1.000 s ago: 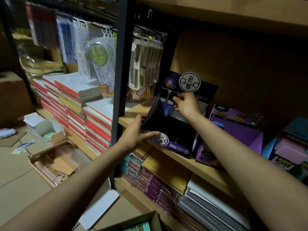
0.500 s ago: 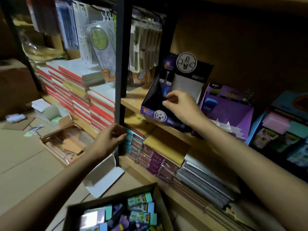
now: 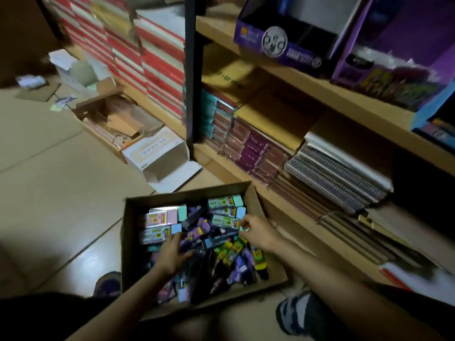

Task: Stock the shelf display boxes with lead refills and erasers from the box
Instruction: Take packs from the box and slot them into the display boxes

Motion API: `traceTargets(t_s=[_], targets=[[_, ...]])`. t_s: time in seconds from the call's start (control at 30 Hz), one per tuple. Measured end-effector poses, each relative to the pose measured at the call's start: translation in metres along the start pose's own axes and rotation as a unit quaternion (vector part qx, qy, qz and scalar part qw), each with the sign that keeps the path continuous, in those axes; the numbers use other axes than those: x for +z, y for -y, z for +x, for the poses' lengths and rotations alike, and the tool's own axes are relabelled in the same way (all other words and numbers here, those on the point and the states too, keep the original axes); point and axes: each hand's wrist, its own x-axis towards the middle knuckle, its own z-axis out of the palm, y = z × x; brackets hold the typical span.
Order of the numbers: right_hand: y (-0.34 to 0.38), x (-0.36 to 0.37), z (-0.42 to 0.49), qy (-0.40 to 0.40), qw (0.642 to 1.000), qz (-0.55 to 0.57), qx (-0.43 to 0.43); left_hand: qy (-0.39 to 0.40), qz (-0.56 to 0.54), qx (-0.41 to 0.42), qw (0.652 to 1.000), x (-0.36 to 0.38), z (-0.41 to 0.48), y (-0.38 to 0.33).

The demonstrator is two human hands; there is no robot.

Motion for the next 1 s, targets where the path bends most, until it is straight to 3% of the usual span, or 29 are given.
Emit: traceTargets(t_s=[0.13,0.27,0.5,0.8,0.9,1.0], targets=[[-0.037,0.061,0.012,0.029,1.000,-0.008,0.002,0.054,0.057,0.018,0.997,0.040,-0.015,0.037],[-0.049,0.078,0.033,-0.044,0.994,-0.098,-0.030,-0.023,0.106,0.003,0.994,0.058,-0.022,0.046],[-0.052,0.077,0.075,0.032,0.986,-0.155,-0.043,-0.066,0.086,-0.056,0.993,0.065,-0.017,0.046],[-0.051,0.099,0.048,-0.039,0.985,-0.157,-0.062,-0.062,-0.077,-0.080,0.992,0.062,-0.010,0.047],[-0.049,0.096,0.044,-0.034,0.991,-0.118,-0.049,-0.078,-0.224,-0.124,0.963,0.061,-0.012,0.041],[-0.046,0.093,0.042,-0.038,0.996,-0.063,-0.041,-0.087,-0.292,-0.176,0.936,0.059,-0.009,0.041]])
